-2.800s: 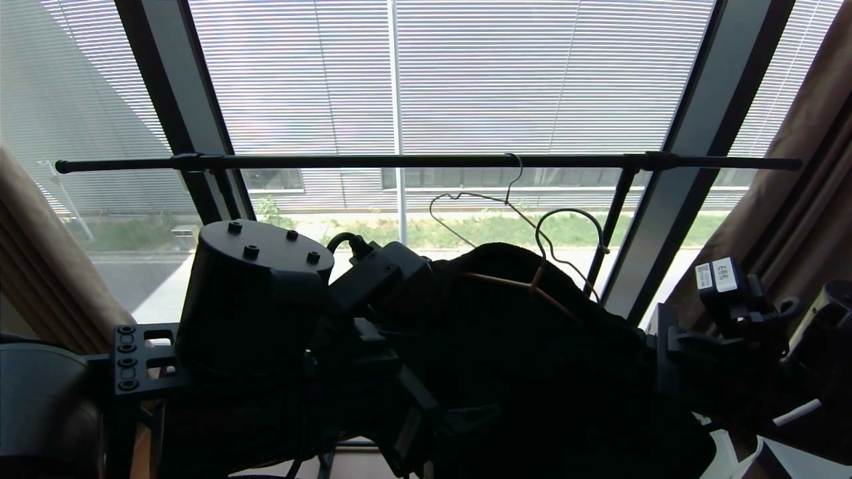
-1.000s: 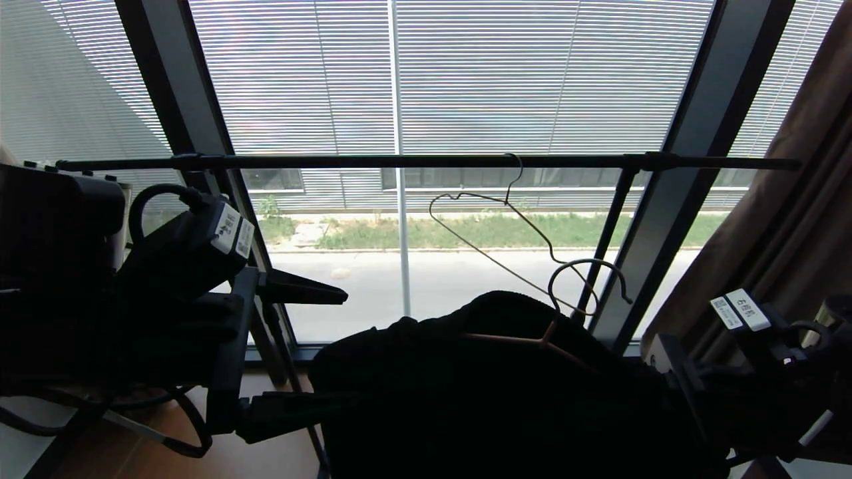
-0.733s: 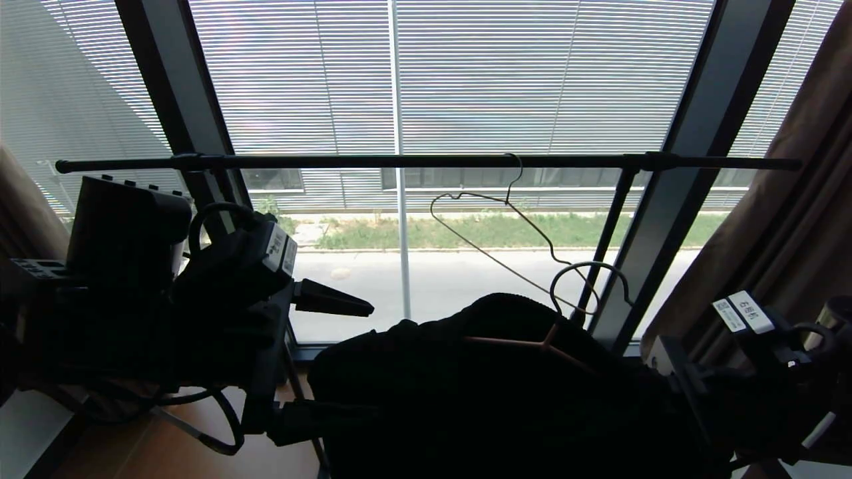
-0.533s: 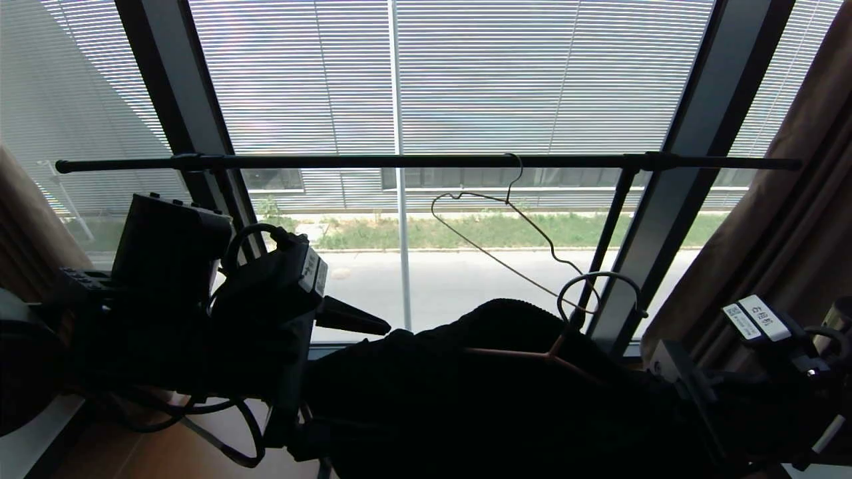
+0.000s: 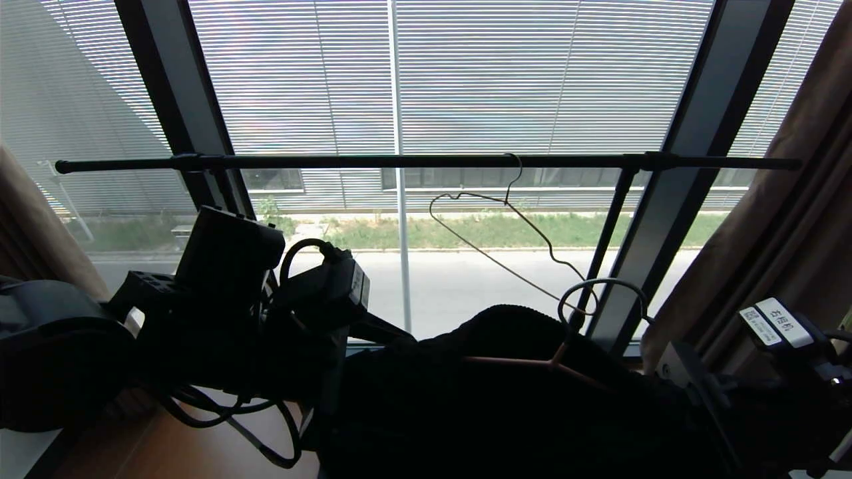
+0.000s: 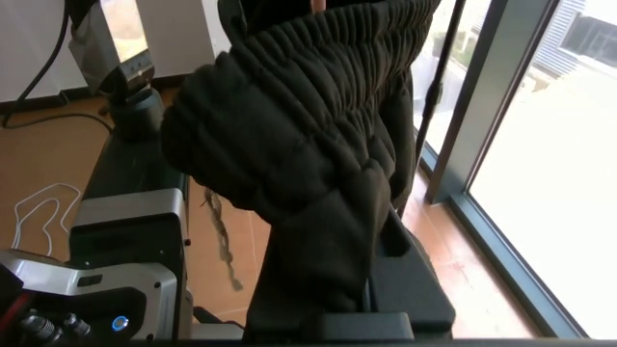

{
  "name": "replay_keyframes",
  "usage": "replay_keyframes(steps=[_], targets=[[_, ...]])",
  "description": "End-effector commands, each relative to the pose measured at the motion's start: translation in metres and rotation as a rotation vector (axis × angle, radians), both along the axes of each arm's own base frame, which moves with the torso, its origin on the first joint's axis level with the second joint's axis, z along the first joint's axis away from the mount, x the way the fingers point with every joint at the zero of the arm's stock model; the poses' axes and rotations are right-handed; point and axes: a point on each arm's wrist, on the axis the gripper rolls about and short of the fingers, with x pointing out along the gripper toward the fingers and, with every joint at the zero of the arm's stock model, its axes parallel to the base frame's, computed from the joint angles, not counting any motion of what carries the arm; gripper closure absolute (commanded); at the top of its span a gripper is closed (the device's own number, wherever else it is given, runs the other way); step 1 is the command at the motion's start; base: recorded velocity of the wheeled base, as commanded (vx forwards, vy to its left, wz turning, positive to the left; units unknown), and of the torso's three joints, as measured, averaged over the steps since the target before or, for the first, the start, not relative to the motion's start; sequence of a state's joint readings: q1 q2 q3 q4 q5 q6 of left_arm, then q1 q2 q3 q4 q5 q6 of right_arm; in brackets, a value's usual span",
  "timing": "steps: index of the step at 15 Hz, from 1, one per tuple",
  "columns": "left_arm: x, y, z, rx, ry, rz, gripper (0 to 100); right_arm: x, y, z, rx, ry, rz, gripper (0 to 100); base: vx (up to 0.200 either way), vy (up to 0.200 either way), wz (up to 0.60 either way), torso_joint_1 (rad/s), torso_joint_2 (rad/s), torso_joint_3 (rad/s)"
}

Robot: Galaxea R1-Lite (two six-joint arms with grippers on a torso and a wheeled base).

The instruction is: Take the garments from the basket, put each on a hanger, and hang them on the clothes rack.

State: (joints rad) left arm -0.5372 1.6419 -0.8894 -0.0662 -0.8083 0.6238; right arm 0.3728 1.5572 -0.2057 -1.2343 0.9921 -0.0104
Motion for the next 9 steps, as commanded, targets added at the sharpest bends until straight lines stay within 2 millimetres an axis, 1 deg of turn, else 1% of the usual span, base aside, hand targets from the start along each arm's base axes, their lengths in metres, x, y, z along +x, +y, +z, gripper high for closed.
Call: replay_keyframes(steps=[1, 3, 4, 5, 6, 9], targets=[[0.0005, -0.0037, -0.0032, 0.006, 0.010, -0.011, 0, -0.0006, 0.0005, 0.0004, 0.001, -0.002, 0.008, 100, 0.000, 0.000, 0.00, 0.000, 0.00, 0.000], [-0.0007, -0.0029, -0.0043, 0.009, 0.010, -0.011, 0, -0.0007, 0.0005, 0.0005, 0.002, -0.003, 0.010, 100, 0.000, 0.000, 0.00, 0.000, 0.00, 0.000], [-0.0018, -0.0023, -0.0038, 0.008, 0.009, -0.012, 100, -0.0007, 0.0005, 0.0005, 0.002, -0.003, 0.010, 100, 0.000, 0.000, 0.00, 0.000, 0.00, 0.000], [-0.0024, -0.0019, -0.0053, 0.011, 0.015, -0.012, 100, -0.0002, 0.0007, 0.0005, 0.002, -0.002, 0.009, 100, 0.000, 0.000, 0.00, 0.000, 0.00, 0.000], [-0.0060, -0.0002, -0.0007, 0.002, -0.001, -0.015, 100, 0.0000, 0.0007, 0.0007, 0.002, -0.001, 0.008, 100, 0.000, 0.000, 0.00, 0.000, 0.00, 0.000], [-0.0067, 0.0007, 0.0018, -0.002, -0.009, -0.013, 100, 0.0003, 0.0005, 0.0021, 0.006, -0.002, 0.004, 100, 0.000, 0.000, 0.00, 0.000, 0.00, 0.000]])
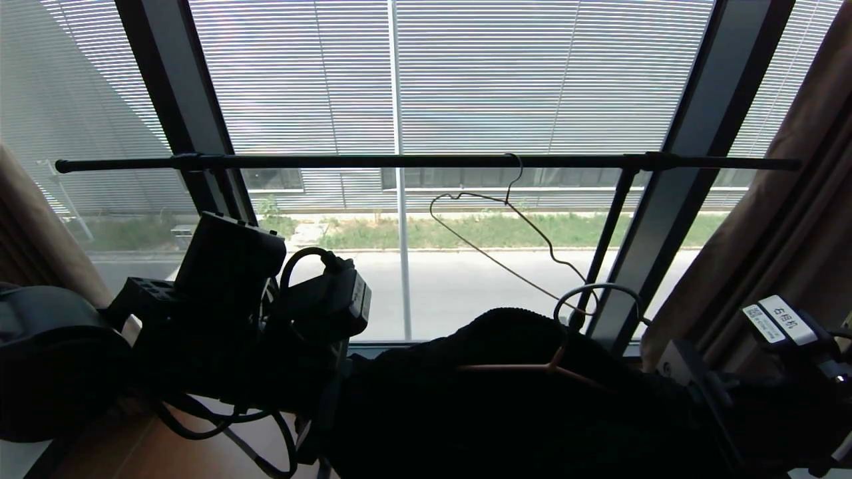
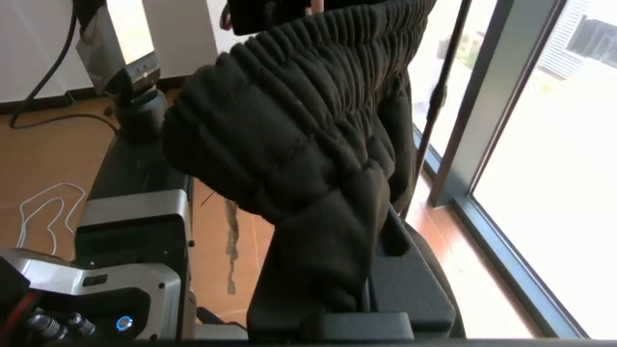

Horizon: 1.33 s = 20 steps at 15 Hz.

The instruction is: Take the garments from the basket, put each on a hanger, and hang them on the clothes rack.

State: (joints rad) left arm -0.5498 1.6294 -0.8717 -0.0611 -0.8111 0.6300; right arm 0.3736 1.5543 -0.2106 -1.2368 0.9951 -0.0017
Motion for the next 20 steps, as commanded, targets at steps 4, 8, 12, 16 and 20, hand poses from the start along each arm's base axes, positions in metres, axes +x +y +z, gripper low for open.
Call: replay_keyframes(steps=[4, 8, 12, 16, 20], targets=[[-0.004, 0.006, 0.007, -0.015, -0.022, 0.012, 100, 0.003, -0.002, 0.005, 0.026, 0.054, -0.020, 100, 0.000, 0.000, 0.00, 0.000, 0.00, 0.000], [-0.007, 0.017, 0.011, -0.023, -0.034, 0.046, 100, 0.005, -0.003, 0.004, 0.024, 0.066, -0.031, 0, 0.000, 0.000, 0.00, 0.000, 0.00, 0.000], [-0.010, 0.043, 0.013, -0.032, -0.019, 0.146, 100, 0.013, -0.021, 0.006, 0.017, 0.007, -0.126, 0, 0.000, 0.000, 0.00, 0.000, 0.00, 0.000], [-0.017, 0.062, 0.015, -0.043, 0.001, 0.224, 100, 0.017, -0.029, 0.008, 0.011, -0.032, -0.165, 0, 0.000, 0.000, 0.00, 0.000, 0.00, 0.000], [-0.027, 0.074, 0.021, -0.076, 0.020, 0.268, 100, 0.029, -0.035, 0.006, 0.008, -0.022, -0.206, 0, 0.000, 0.000, 0.00, 0.000, 0.00, 0.000]])
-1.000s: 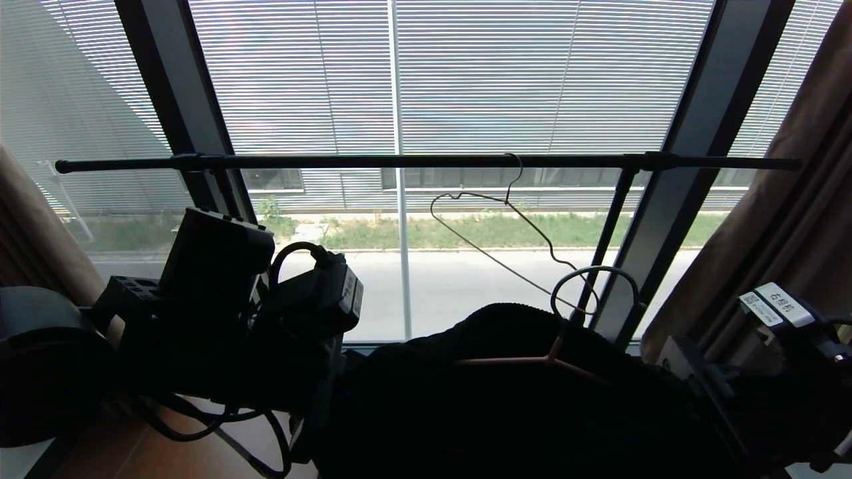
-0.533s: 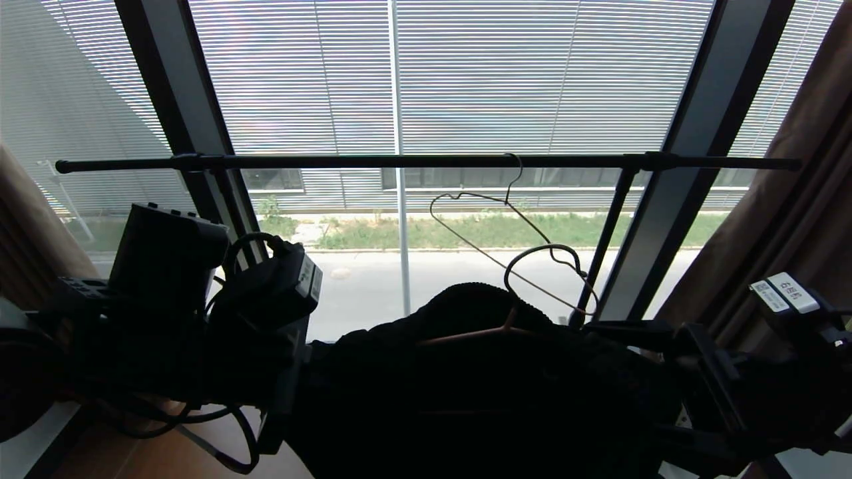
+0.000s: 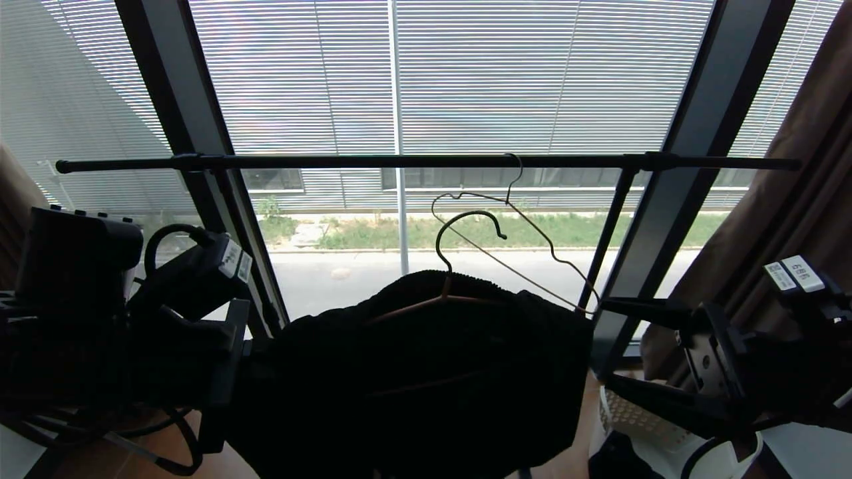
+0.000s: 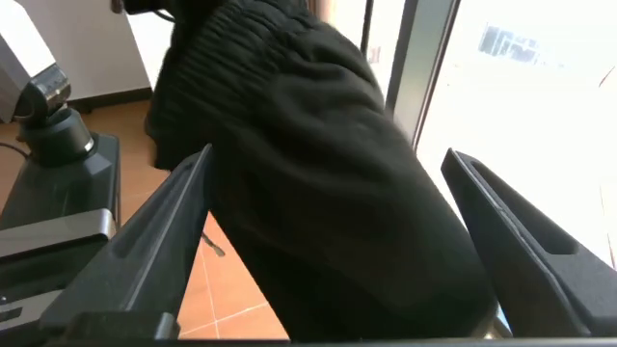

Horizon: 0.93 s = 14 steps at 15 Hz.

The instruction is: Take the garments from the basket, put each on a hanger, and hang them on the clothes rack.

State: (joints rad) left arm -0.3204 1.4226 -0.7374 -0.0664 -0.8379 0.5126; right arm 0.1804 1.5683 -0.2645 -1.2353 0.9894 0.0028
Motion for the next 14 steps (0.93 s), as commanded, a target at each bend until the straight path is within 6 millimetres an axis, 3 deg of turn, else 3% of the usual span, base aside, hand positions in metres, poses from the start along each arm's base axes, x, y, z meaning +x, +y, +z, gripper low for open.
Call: replay_keyframes(steps=[1, 10, 14], targets=[[-0.008, 0.005, 0.005, -0.041, -0.007, -0.028, 100, 0.008, -0.001, -0.002, -0.001, 0.013, -0.013, 0, 0.000, 0.000, 0.00, 0.000, 0.00, 0.000], [-0.007, 0.026, 0.006, -0.089, 0.001, 0.004, 100, 0.015, -0.014, -0.009, -0.006, 0.036, -0.067, 0, 0.000, 0.000, 0.00, 0.000, 0.00, 0.000], [-0.006, 0.035, 0.010, -0.115, -0.002, 0.029, 100, 0.031, -0.012, -0.038, -0.056, 0.090, -0.057, 0, 0.000, 0.000, 0.00, 0.000, 0.00, 0.000]])
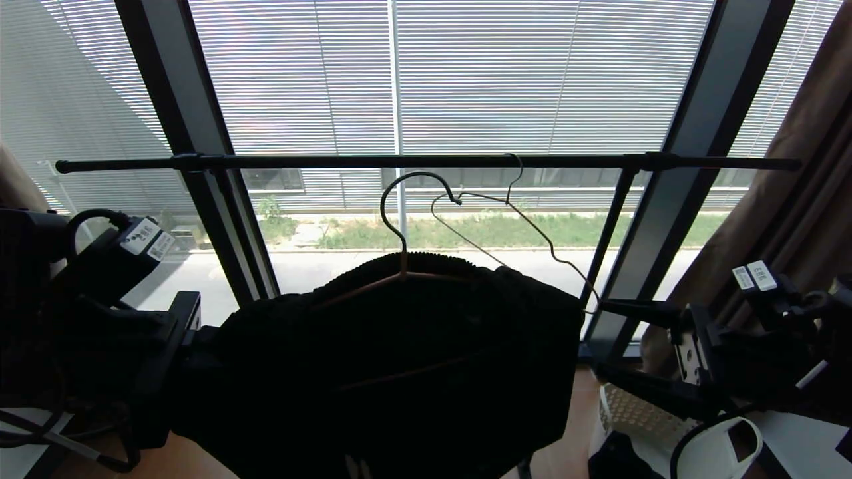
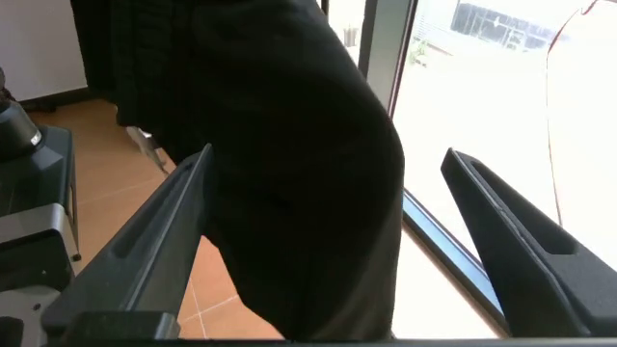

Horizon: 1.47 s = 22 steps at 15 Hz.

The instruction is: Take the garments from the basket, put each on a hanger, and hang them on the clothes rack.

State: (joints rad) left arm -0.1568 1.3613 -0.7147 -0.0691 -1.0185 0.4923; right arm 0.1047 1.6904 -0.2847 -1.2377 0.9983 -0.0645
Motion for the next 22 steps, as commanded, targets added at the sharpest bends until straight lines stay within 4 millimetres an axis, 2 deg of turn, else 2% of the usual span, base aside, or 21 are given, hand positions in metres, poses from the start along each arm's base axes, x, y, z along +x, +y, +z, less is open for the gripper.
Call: replay_keyframes(steps=[1, 9, 12, 13, 16, 18, 22], targets=[[0.001, 0.002, 0.002, -0.007, 0.000, 0.011, 100, 0.009, 0.003, -0.020, -0.020, 0.064, 0.010, 0, 0.000, 0.000, 0.00, 0.000, 0.00, 0.000], [0.002, -0.005, 0.008, -0.057, 0.005, -0.025, 100, 0.032, 0.010, -0.065, -0.052, 0.134, 0.024, 0, 0.000, 0.000, 0.00, 0.000, 0.00, 0.000], [0.002, -0.005, 0.007, -0.056, 0.008, -0.026, 100, 0.036, 0.011, -0.069, -0.048, 0.129, 0.023, 0, 0.000, 0.000, 0.00, 0.000, 0.00, 0.000], [0.002, -0.005, 0.007, -0.059, 0.018, -0.024, 100, 0.036, 0.011, -0.069, -0.048, 0.129, 0.022, 100, 0.000, 0.000, 0.00, 0.000, 0.00, 0.000], [0.002, -0.005, 0.009, -0.063, 0.022, -0.021, 100, 0.037, 0.010, -0.067, -0.046, 0.116, 0.019, 100, 0.000, 0.000, 0.00, 0.000, 0.00, 0.000], [0.002, -0.004, 0.009, -0.063, 0.022, -0.018, 100, 0.041, 0.002, -0.065, -0.043, 0.104, -0.012, 100, 0.000, 0.000, 0.00, 0.000, 0.00, 0.000], [0.003, 0.000, 0.008, -0.063, 0.024, 0.003, 100, 0.054, -0.025, -0.058, -0.011, 0.099, -0.120, 100, 0.000, 0.000, 0.00, 0.000, 0.00, 0.000]])
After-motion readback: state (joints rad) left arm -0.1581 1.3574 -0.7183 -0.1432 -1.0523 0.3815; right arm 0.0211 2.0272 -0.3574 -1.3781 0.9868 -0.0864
